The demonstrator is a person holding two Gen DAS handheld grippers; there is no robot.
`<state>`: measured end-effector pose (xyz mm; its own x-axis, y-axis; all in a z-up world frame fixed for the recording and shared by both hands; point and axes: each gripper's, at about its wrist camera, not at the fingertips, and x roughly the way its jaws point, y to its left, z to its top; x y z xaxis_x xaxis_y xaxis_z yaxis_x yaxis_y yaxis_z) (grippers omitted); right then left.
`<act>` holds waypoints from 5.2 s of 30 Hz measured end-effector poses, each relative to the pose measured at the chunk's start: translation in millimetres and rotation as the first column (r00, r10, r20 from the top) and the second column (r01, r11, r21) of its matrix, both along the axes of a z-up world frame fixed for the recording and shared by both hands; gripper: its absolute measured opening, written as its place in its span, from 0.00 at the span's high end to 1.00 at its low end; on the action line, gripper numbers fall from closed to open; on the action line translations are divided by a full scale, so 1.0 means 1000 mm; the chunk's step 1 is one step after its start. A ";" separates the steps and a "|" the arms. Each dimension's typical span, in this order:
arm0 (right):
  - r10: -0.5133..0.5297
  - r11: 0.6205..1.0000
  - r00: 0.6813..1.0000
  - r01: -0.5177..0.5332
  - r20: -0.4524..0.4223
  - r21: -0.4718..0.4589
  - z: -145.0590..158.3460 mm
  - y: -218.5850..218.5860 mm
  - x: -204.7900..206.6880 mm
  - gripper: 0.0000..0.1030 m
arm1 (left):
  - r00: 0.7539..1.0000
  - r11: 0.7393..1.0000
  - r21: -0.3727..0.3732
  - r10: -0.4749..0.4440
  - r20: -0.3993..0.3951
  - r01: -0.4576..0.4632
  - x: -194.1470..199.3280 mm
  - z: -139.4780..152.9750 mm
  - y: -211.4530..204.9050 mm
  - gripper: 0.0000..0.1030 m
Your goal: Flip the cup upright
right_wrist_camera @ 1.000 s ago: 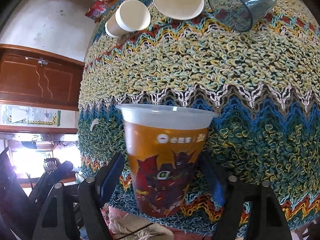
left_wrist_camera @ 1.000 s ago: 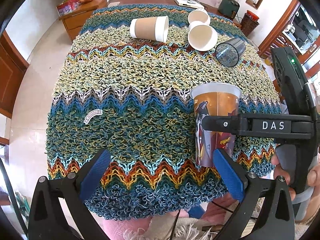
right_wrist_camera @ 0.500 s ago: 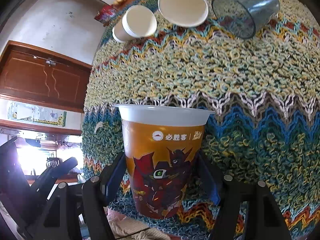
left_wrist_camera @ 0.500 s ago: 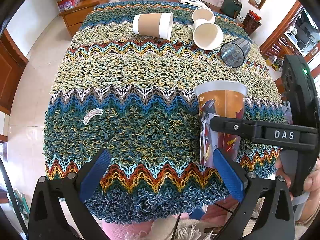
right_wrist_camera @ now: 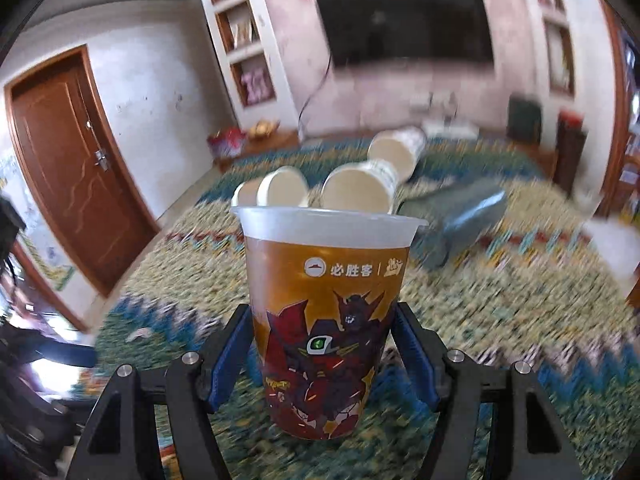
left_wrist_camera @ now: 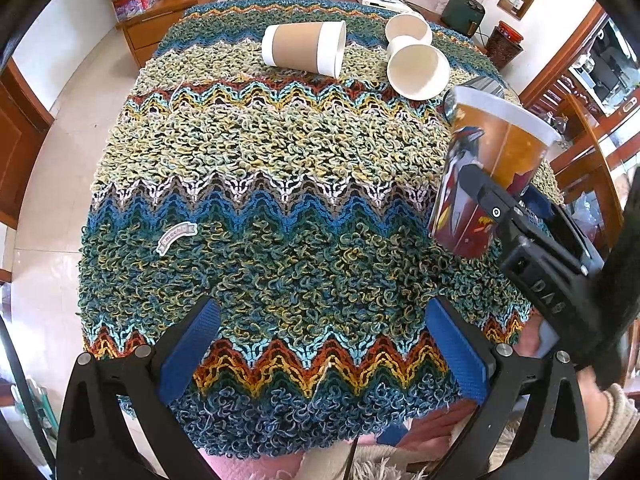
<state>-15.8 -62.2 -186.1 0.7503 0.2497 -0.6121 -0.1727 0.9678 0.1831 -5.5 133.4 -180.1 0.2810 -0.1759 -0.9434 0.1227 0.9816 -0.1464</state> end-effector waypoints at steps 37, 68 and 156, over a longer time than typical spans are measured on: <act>0.066 0.974 0.998 -0.060 0.022 -0.216 0.000 0.035 -0.049 0.24 | 0.993 1.000 -0.001 -0.014 0.117 0.015 0.006 0.020 -0.021 0.01; -0.087 0.983 0.996 0.087 0.008 -0.161 0.083 -0.012 -0.103 0.24 | 0.964 0.999 0.047 0.001 0.265 -0.014 -0.055 0.081 -0.049 0.01; -0.190 0.974 0.982 0.187 -0.017 -0.127 0.184 -0.024 -0.032 0.24 | 0.898 0.981 0.092 0.119 0.423 -0.173 -0.001 0.156 -0.044 0.01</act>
